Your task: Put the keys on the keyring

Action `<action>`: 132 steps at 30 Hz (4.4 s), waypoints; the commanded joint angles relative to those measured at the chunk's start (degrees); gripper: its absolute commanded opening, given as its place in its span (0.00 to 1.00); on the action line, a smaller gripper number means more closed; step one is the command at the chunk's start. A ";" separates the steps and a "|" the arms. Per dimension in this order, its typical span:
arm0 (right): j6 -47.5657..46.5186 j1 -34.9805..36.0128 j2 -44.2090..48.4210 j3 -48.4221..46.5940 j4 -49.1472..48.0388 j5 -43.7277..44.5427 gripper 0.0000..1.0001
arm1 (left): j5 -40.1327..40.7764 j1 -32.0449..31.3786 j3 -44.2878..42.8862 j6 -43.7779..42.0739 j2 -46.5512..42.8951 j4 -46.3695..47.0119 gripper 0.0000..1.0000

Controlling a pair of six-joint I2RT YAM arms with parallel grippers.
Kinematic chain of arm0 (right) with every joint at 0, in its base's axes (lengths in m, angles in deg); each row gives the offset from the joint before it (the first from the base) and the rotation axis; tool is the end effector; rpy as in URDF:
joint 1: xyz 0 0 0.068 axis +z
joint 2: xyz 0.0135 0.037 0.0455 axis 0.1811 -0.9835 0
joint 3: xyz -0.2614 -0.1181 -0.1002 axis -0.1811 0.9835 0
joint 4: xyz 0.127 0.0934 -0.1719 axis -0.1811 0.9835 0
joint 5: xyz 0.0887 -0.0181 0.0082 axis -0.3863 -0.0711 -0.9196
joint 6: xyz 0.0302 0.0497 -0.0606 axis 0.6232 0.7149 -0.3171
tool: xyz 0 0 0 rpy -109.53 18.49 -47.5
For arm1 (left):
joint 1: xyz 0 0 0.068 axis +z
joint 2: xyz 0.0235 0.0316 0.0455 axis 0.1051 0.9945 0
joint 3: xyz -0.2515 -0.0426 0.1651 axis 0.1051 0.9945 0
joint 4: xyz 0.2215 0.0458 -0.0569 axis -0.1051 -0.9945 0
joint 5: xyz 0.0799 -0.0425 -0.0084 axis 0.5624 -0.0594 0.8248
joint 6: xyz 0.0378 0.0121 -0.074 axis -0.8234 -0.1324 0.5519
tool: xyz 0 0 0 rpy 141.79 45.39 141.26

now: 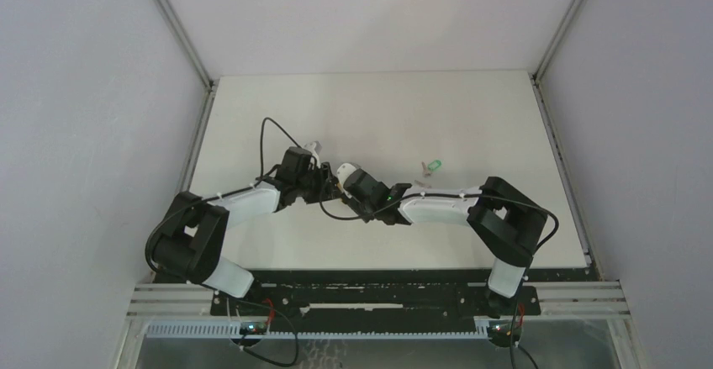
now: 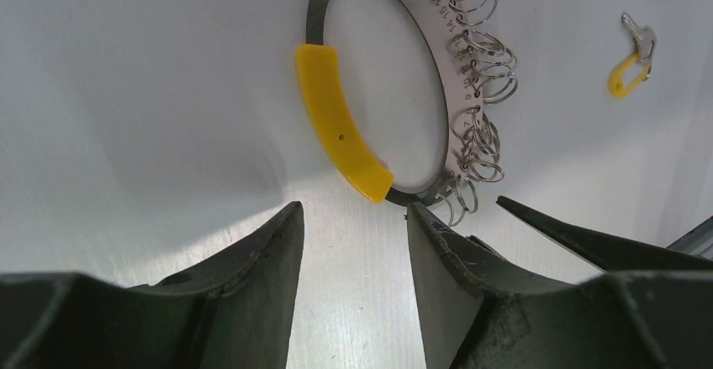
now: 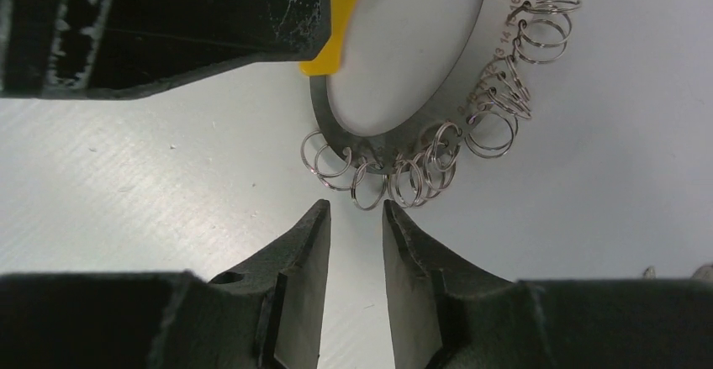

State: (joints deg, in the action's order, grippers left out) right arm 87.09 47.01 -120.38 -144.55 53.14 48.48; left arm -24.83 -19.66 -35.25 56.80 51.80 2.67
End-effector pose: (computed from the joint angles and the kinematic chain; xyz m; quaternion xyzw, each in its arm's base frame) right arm 0.2089 0.2982 0.1905 -0.4031 0.8503 0.0734 0.3304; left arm 0.2503 -0.1377 0.1838 -0.0289 0.9296 -0.2622 0.2575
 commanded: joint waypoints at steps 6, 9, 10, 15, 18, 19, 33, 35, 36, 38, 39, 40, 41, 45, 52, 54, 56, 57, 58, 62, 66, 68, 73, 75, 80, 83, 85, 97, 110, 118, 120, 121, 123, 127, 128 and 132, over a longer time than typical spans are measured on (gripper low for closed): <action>-2.65 0.01 -2.89 -2.32 -2.44 2.14 0.28 | 0.23 0.45 0.16 0.01 -1.60 1.08 0.54; -3.58 0.03 -3.88 -2.62 -2.97 3.91 0.27 | 0.22 0.47 0.07 0.01 -1.54 1.08 0.54; -4.07 0.00 -4.12 -2.73 -3.30 4.47 0.27 | 0.27 0.55 0.01 -0.03 -1.49 1.08 0.54; -6.09 -0.09 -4.98 -2.85 -6.12 5.44 0.23 | 0.07 0.73 0.15 0.14 -1.78 1.12 0.54; -6.43 -0.30 -5.24 -3.42 -5.81 5.37 0.10 | -0.36 1.35 1.14 0.96 -2.32 1.99 0.54; -6.32 -0.41 -4.93 -3.38 -5.66 5.09 0.06 | -0.58 1.79 1.58 1.43 -2.66 2.50 0.54; -0.14 -4.55 9.26 2.64 -11.65 -8.39 0.00 | -10.88 7.76 11.79 23.67 -3.41 24.43 0.67; 0.06 -4.59 9.74 3.04 -11.88 -8.85 0.00 | -12.24 7.80 12.70 27.17 -2.41 29.04 0.68; 0.19 -4.48 9.92 3.21 -12.11 -9.06 0.00 | -12.78 7.79 13.07 28.95 -1.93 31.24 0.68; 0.24 -4.40 9.89 3.67 -12.30 -9.09 0.00 | -13.76 7.78 14.13 33.04 -1.09 36.27 0.68; 0.18 -4.25 9.78 3.80 -12.36 -9.04 0.00 | -13.93 7.76 14.91 35.53 -0.79 39.29 0.68; 0.09 -4.13 9.62 3.90 -12.32 -8.86 0.00 | -13.84 7.81 16.10 38.05 -0.50 43.06 0.68; 0.07 -4.06 9.40 3.99 -12.30 -8.67 0.00 | -13.58 7.79 17.27 40.51 -0.17 46.50 0.68; -0.09 -3.61 9.08 4.41 -12.22 -8.13 0.00 | -12.59 7.84 20.20 46.48 1.61 54.24 0.70; -0.19 -3.23 9.46 4.97 -12.72 -8.42 0.00 | -10.35 7.78 22.71 50.10 4.15 62.44 0.70; -0.23 -3.14 9.70 5.19 -12.85 -8.60 0.00 | -11.01 7.77 21.32 49.51 5.05 61.24 0.70; -0.28 -2.95 9.95 5.47 -13.19 -8.81 0.00 | -11.07 7.81 20.14 49.16 6.56 60.89 0.69; -0.28 -2.84 9.99 5.46 -13.23 -8.95 0.00 | -11.18 7.80 19.32 48.77 7.35 60.29 0.69; -0.36 -2.77 10.05 5.50 -13.15 -8.96 0.00 | -11.42 7.80 18.40 48.39 8.19 59.57 0.68; -0.59 -2.47 10.36 5.70 -13.11 -9.24 0.00 | -12.19 7.77 15.26 47.24 11.31 58.03 0.64; -0.65 -2.36 10.67 6.26 -13.74 -9.44 0.00 | -12.38 7.77 12.84 46.89 13.25 57.88 0.58; -0.64 -2.38 10.70 6.34 -13.78 -9.50 0.00 | -12.40 7.70 11.26 46.59 13.82 57.43 0.53; -0.90 -2.36 11.39 6.84 -14.06 -9.40 0.00 | -12.89 7.00 8.07 45.81 16.35 56.36 0.35; -1.03 -2.35 11.68 7.13 -14.24 -9.46 0.00 | -12.92 6.91 7.68 45.60 17.03 56.37 0.27; -0.75 -2.40 12.00 7.66 -14.69 -9.86 0.00 | -12.90 6.84 7.58 42.99 16.24 56.93 0.03; -0.39 -2.57 13.05 8.14 -14.65 -10.43 0.00 | -13.64 6.81 6.70 39.04 14.05 55.36 0.00; 0.41 -3.35 14.40 8.92 -14.95 -11.61 0.00 | -14.50 6.85 6.28 36.14 12.04 54.49 0.00; 1.39 -4.56 16.79 10.68 -16.64 -12.90 0.00 | -10.52 7.37 7.18 25.71 -0.28 26.69 0.55; 0.30 -3.37 15.67 11.25 -17.60 -11.83 0.00 | -17.74 4.28 4.18 31.36 7.32 29.59 0.65; -0.30 -2.99 15.04 11.36 -17.57 -11.61 0.00 | -20.56 4.03 2.45 36.30 12.52 38.63 0.42; -0.28 -2.95 15.15 11.51 -17.77 -11.75 0.00 | -20.78 4.11 2.30 36.81 13.49 41.14 0.28; -0.27 -2.92 15.25 11.70 -17.76 -11.81 0.00 | -20.68 4.21 2.19 36.85 13.69 42.06 0.20; -0.16 -2.89 15.67 11.82 -17.47 -12.03 0.00 | -20.56 4.41 2.37 36.74 13.27 44.93 0.05; 0.04 -3.48 19.04 11.83 -15.69 -14.16 0.01 | -21.27 4.98 1.42 30.38 8.97 42.33 0.00; 0.14 -3.94 20.18 11.87 -15.07 -14.69 0.05 | -21.08 4.97 0.90 27.57 7.32 39.16 0.00; 1.04 -6.29 25.33 12.81 -13.08 -16.55 0.20 | -17.30 4.93 -1.06 14.61 -1.95 23.87 0.00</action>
State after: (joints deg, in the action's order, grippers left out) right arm 87.33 42.45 -101.96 -132.11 40.11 34.19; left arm -45.40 -15.31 -32.02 85.91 60.08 37.47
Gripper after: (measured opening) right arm 0.158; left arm 0.047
